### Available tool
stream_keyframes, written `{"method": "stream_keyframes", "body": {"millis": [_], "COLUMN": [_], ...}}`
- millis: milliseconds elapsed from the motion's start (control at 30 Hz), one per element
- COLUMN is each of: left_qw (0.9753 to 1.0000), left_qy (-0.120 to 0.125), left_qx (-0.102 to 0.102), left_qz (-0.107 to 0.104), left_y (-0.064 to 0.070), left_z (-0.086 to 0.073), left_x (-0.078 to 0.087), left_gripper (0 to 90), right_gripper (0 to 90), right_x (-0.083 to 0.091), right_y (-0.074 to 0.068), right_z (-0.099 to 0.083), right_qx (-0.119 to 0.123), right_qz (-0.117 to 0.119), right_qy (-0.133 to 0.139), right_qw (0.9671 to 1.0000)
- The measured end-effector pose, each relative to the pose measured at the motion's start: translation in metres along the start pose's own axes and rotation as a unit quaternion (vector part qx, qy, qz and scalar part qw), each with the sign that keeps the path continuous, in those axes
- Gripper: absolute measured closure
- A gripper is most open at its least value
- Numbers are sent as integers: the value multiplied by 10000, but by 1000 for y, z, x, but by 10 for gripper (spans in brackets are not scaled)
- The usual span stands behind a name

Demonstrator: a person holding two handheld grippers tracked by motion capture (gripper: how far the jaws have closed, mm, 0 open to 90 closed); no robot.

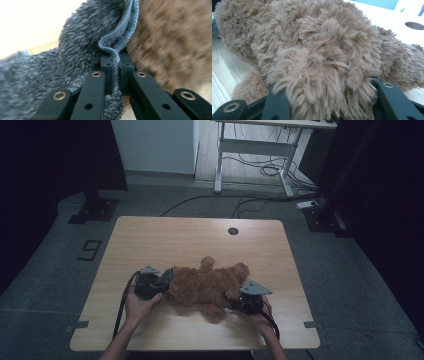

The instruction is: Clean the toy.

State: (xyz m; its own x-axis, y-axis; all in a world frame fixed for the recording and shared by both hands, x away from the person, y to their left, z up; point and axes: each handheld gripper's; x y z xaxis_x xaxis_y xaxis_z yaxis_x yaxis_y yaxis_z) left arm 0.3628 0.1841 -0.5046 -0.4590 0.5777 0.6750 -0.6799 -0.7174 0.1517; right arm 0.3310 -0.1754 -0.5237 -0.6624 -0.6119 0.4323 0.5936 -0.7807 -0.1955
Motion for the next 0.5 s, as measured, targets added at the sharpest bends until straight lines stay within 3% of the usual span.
{"method": "stream_keyframes", "body": {"millis": [67, 200, 300, 367, 433, 500], "left_qw": [9999, 9996, 9995, 9993, 9972, 9937], "left_qy": [100, 200, 192, 277, 721, 1092], "left_qx": [100, 194, 219, 221, 180, -7], "left_qz": [-72, 21, 138, 127, -27, -231], "left_y": [-2, -12, -21, -24, -21, -8], "left_z": [2, 19, 33, 40, 49, 61], "left_x": [-4, -15, -22, -18, -1, 13], "left_gripper": [845, 850, 851, 851, 854, 854], "right_gripper": [533, 548, 550, 550, 550, 550], "right_x": [-2, -10, -21, -28, -29, -29], "right_y": [0, 2, 9, 16, 19, 19], "right_z": [1, 6, 13, 17, 18, 17], "right_qx": [38, 123, 90, 49, 49, 93], "right_qz": [-16, -154, -299, -283, -232, -169], "right_qy": [18, 63, 116, 157, 173, 194], "right_qw": [10000, 9998, 9994, 9995, 9996, 9996]}}
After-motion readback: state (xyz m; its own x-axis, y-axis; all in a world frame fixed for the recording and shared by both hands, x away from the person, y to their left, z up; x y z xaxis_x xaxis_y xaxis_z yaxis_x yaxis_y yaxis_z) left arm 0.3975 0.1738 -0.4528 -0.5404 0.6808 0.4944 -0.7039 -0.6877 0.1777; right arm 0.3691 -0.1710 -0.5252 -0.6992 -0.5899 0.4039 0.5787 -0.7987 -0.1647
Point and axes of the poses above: each handheld gripper's, and its own axes: x roughly backward along the jaws, z roughly out of its top, y roughly to its right, and after that the axes turned 12 degrees about -x, right-handed
